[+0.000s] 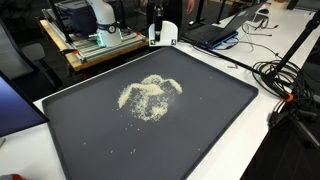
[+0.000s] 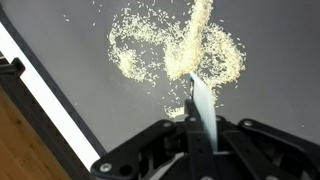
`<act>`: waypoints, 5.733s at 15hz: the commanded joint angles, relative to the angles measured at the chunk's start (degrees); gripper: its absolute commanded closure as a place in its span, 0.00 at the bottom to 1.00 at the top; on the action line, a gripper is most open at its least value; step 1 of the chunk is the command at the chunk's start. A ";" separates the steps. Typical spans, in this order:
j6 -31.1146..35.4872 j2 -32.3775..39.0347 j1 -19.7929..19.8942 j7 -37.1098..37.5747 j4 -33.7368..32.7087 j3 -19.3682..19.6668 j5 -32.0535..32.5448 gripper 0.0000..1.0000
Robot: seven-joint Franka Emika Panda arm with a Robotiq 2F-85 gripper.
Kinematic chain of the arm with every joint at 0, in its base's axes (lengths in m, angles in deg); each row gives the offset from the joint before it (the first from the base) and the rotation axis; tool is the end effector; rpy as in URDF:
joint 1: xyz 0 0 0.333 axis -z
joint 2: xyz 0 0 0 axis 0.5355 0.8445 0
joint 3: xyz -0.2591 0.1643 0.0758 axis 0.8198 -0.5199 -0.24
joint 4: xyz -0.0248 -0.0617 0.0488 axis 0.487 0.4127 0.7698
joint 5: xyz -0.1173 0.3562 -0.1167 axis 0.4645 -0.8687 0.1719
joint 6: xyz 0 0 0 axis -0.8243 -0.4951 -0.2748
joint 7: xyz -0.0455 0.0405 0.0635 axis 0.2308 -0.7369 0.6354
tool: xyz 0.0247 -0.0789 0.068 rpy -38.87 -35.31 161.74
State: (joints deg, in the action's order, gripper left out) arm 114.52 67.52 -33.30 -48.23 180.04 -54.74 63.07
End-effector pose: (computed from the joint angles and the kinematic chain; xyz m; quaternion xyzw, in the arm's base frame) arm 0.4748 0.0322 0.3641 0.8817 0.4329 0.0638 0.1762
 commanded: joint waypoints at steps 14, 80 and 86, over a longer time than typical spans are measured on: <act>-7.24 4.57 -5.37 18.80 -2.01 -8.42 16.38 0.99; -19.69 27.15 5.19 -1.93 -31.57 1.55 -12.86 0.99; -22.71 28.00 7.16 -0.91 -33.54 3.03 -14.75 0.99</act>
State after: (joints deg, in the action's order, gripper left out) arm 93.84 94.19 -27.40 -48.26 149.02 -51.98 51.47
